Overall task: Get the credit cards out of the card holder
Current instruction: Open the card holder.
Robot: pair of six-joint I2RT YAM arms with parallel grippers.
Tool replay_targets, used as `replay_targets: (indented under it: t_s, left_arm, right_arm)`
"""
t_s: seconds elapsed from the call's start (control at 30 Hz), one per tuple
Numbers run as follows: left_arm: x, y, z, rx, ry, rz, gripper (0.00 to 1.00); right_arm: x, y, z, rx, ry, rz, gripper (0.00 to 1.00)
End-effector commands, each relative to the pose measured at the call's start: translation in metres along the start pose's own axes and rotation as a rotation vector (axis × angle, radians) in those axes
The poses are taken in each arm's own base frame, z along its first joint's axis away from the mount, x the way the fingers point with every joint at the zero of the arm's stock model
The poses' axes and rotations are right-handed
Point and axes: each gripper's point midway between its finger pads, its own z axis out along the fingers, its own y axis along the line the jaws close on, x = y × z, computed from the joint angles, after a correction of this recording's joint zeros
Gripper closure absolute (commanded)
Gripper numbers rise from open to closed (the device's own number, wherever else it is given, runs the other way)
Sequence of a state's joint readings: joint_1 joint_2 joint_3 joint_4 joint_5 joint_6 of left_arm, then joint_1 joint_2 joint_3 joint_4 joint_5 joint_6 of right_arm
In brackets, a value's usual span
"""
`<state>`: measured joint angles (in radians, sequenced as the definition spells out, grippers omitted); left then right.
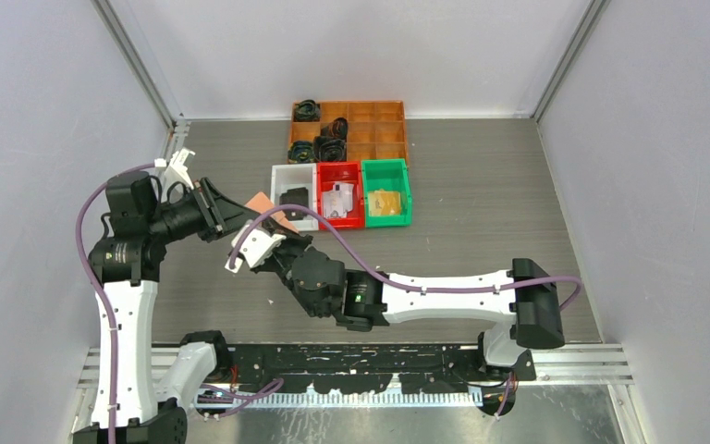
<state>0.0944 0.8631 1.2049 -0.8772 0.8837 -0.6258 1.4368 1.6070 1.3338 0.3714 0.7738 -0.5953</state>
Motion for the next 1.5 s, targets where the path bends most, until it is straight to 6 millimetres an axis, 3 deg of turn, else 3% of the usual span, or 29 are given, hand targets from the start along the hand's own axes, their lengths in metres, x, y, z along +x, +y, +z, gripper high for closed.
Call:
replay_targets:
  t_s: [0.0, 0.17, 0.37, 0.4, 0.47, 0.53, 0.57, 0.67, 0.73, 0.97, 1.17, 1.47]
  left_arm:
    - [0.003, -0.042, -0.017, 0.127, 0.009, 0.072, 1.0]
    - [0.003, -0.043, -0.018, 0.129, 0.006, 0.077, 1.0]
    - [0.0, -0.046, -0.018, 0.137, 0.004, 0.09, 1.0]
    - [-0.001, -0.047, -0.018, 0.14, 0.002, 0.097, 1.0]
    - [-0.001, -0.047, -0.018, 0.143, 0.0, 0.116, 1.0]
    - [-0.001, -0.049, -0.02, 0.154, -0.006, 0.144, 1.0]
    - [-0.001, -0.051, -0.02, 0.162, -0.008, 0.157, 1.0]
    - [-0.002, -0.057, -0.022, 0.189, -0.015, 0.19, 1.0]
    - [-0.004, -0.06, -0.023, 0.197, -0.021, 0.203, 1.0]
    - [-0.007, -0.07, -0.025, 0.24, -0.027, 0.196, 1.0]
    - [-0.008, -0.08, -0.028, 0.277, -0.029, 0.196, 1.0]
    - [-0.007, -0.086, -0.031, 0.291, -0.028, 0.185, 1.0]
  right_arm:
    - [0.002, -0.064, 0.001, 0.178, 0.021, 0.069, 0.99]
    - [0.002, -0.092, 0.002, 0.239, 0.016, 0.116, 0.99]
    - [-0.002, -0.097, 0.0, 0.173, 0.014, 0.255, 0.98]
    - [-0.006, -0.1, -0.003, 0.139, 0.013, 0.316, 0.91]
    - [-0.004, -0.105, -0.004, 0.062, 0.037, 0.454, 0.61]
    - [-0.003, -0.116, -0.007, -0.005, 0.041, 0.654, 0.41]
    - [0.004, -0.132, -0.005, -0.001, 0.038, 0.759, 0.32]
    - [0.002, -0.147, -0.013, -0.104, -0.028, 1.034, 0.18]
    - [-0.003, -0.149, -0.023, -0.175, -0.074, 1.144, 0.14]
    - [-0.012, -0.111, -0.049, -0.459, -0.124, 1.316, 0.05]
    - [-0.019, -0.089, -0.05, -0.618, -0.177, 1.43, 0.01]
    - [-0.028, -0.072, -0.047, -0.716, -0.214, 1.406, 0.03]
